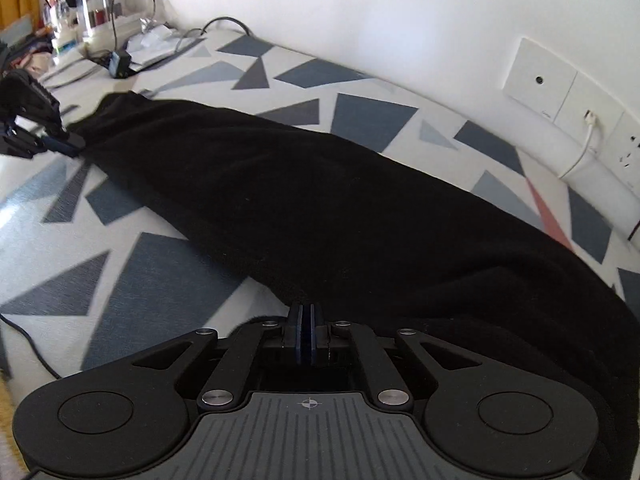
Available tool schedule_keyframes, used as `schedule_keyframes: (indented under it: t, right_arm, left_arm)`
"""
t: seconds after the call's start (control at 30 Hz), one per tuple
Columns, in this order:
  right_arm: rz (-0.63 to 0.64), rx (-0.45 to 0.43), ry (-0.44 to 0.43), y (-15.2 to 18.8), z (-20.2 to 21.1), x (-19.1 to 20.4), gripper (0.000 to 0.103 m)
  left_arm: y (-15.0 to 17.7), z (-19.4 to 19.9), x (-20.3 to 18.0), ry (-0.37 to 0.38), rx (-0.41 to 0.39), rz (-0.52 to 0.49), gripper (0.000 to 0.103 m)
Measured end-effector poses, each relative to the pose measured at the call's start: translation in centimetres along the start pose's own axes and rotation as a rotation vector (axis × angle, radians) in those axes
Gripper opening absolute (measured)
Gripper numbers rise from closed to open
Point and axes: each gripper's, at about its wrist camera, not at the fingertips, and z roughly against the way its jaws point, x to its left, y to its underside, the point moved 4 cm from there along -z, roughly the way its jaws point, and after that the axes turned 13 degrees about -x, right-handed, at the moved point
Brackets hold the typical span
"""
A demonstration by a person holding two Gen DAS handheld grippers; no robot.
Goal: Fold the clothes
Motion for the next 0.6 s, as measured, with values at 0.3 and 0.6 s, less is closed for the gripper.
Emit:
schedule_keyframes:
  t: [0.3, 0.6]
  right_arm:
    - [-0.193, -0.149, 0.030, -4.5, -0.2, -3.3, 0.039]
    - [-0.280, -0.022, 0.341, -2.3, -4.6, -5.1, 0.072]
  left_arm:
    - [-1.8, 2.0, -1.8, -0.026, -0.092, -0.217, 0.041]
    - [4.5, -2.2, -8.7, -0.130, -0.097, -0.644, 0.061]
